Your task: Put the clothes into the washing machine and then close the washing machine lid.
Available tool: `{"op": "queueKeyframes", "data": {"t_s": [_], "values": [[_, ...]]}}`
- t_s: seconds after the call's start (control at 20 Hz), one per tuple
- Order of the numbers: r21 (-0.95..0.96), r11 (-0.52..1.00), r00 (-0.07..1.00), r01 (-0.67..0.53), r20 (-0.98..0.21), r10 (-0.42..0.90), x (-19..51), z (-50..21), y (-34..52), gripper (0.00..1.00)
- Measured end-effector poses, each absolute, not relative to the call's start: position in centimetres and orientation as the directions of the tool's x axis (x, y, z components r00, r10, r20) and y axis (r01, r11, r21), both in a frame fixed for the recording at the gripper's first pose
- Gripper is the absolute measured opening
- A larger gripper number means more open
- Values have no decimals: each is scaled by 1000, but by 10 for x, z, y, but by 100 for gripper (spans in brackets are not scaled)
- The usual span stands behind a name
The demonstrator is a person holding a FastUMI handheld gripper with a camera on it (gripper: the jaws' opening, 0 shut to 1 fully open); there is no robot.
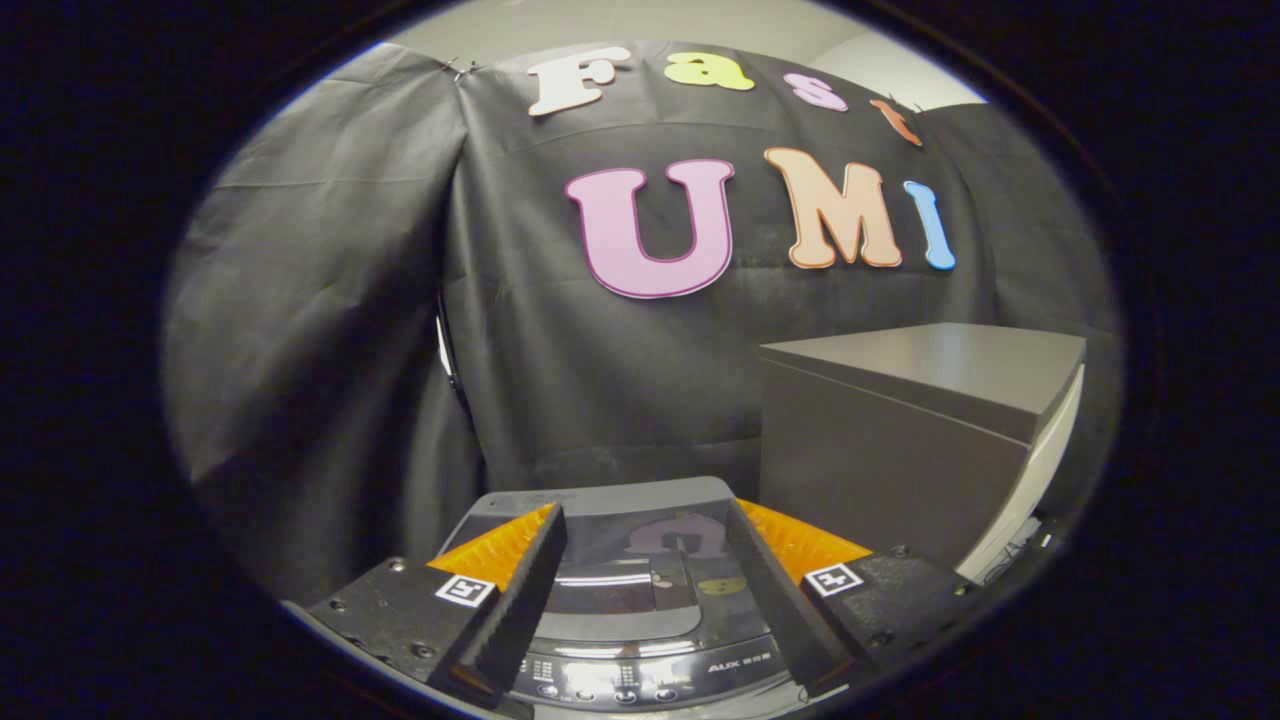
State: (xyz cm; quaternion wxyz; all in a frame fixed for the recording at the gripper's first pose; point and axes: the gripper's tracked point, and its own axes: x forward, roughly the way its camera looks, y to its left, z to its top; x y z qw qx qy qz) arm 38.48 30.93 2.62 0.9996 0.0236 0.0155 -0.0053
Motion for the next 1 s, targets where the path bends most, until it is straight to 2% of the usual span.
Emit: {"op": "queueKeyframes", "data": {"t_s": [0.35,0.55,1.0], "values": [[-44,999,997,-13,-74,10,345,39,316,97],[-79,993,992,-90,-101,82,317,38,325,97],[-51,992,992,-116,40,118,240,73,310,95]]}}
